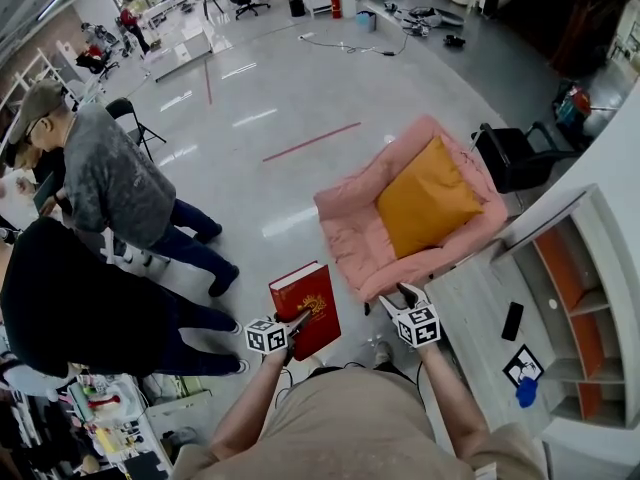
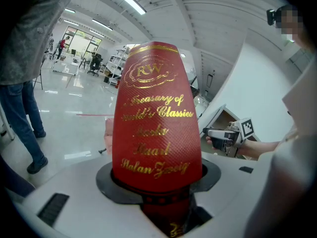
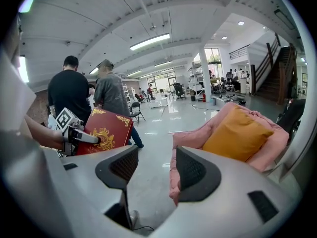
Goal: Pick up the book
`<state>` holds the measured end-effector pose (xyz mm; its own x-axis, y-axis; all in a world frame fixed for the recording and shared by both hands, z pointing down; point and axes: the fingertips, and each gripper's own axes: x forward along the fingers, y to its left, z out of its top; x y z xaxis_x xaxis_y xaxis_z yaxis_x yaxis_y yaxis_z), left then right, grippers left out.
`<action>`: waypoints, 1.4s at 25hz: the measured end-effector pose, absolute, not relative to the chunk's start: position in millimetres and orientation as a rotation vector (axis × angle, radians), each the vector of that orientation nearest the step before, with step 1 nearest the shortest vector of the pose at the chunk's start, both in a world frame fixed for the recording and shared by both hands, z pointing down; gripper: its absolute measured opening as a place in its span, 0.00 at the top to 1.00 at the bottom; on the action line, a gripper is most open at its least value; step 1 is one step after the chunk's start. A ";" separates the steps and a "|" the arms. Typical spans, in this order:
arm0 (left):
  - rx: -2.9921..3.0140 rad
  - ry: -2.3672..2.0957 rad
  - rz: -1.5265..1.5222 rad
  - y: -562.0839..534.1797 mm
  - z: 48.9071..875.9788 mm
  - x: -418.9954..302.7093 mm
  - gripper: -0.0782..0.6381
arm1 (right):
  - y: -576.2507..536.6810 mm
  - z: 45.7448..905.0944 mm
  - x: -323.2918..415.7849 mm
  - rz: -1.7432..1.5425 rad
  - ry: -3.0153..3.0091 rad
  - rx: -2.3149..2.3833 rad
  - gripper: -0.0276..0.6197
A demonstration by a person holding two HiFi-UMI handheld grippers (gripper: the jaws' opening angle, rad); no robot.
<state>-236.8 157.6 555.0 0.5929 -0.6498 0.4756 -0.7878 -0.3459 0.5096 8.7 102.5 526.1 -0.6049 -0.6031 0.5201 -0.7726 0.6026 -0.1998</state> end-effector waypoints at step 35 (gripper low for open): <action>2.115 -1.185 0.237 97.9 540.4 -172.0 0.55 | 37.3 506.4 44.1 0.569 -2.503 1.082 0.58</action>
